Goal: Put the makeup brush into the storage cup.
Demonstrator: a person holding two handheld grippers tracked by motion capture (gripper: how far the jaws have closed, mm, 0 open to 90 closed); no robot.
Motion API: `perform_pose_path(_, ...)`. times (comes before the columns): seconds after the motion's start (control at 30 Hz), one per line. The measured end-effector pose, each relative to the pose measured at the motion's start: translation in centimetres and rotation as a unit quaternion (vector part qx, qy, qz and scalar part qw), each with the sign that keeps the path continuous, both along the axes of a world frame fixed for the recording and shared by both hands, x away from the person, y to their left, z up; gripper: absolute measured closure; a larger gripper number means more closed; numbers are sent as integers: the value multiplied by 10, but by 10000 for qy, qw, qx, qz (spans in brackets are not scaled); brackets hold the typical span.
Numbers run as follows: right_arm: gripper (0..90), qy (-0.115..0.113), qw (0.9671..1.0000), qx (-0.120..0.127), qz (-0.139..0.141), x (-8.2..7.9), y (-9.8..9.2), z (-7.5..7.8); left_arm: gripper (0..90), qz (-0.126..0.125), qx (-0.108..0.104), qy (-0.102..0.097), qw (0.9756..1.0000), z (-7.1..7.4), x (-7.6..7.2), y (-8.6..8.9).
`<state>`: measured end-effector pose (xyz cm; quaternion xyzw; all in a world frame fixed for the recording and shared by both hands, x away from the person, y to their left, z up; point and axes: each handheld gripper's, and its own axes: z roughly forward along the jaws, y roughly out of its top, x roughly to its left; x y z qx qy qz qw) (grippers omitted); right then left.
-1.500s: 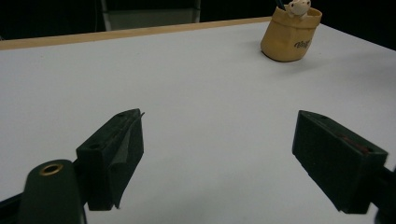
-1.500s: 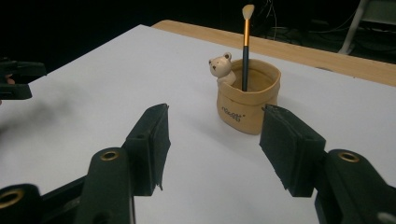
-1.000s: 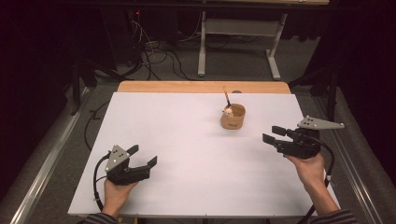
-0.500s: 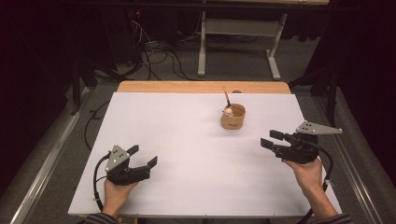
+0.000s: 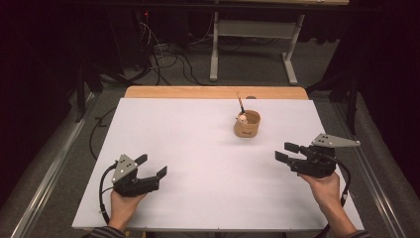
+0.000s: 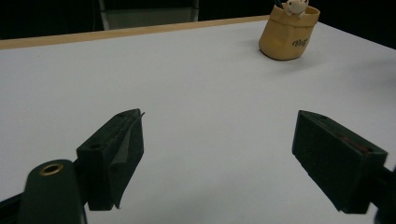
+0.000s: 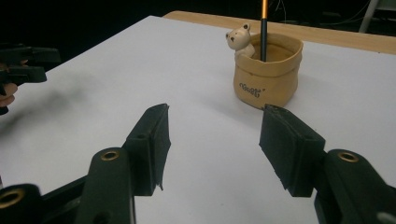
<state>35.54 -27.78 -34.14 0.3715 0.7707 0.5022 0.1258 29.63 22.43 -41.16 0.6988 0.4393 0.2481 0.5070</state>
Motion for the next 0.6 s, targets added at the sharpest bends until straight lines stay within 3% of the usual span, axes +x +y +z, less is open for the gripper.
perform_pose_path(0.6, 447, 58, 10000, -10, 23, -5, 4, -11, 173, -2, -3, 1, 10000, 0, 0, 0)
